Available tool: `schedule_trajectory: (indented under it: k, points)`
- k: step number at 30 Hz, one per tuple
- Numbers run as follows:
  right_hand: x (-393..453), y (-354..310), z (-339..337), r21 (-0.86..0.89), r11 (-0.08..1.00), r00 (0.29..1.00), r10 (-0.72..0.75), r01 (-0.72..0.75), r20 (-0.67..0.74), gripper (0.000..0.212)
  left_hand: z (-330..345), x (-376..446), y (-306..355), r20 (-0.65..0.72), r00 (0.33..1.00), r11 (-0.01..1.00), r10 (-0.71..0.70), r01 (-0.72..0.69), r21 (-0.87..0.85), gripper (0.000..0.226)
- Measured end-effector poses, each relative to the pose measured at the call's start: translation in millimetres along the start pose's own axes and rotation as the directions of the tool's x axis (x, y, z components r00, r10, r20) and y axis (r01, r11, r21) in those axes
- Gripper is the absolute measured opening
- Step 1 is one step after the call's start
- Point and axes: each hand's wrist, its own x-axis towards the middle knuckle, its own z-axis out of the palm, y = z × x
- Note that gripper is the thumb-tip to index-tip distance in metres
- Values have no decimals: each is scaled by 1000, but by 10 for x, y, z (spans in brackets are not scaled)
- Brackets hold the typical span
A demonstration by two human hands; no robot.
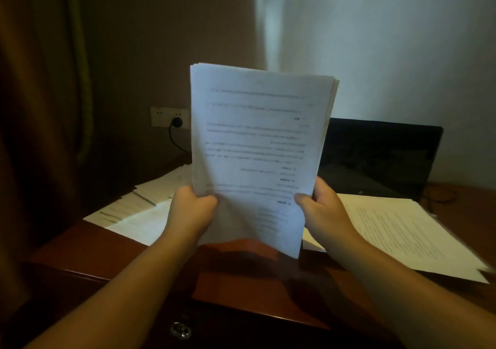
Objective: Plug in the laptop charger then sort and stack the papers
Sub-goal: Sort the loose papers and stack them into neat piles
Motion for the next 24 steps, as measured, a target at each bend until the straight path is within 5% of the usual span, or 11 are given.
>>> schedule_trajectory:
  k: [6,9,14,24]
  points:
    - [-89,40,-298,59,996,992,66,-59,-109,34,227,88,292,176,980,972,89,-124,199,38]
    - [-192,107,-501,145,978,967,174,-149,-184,38,459,101,321,160,981,955,107,-146,259,48]
    - [-345,297,-784,348,897,879,379,-272,-290,40,890,-56,220,134,990,970,50,-80,228,64]
    - [-628,340,-1046,607,744,708,586,-279,-393,27,1290,-330,-82,290,952,970,-92,19,242,60]
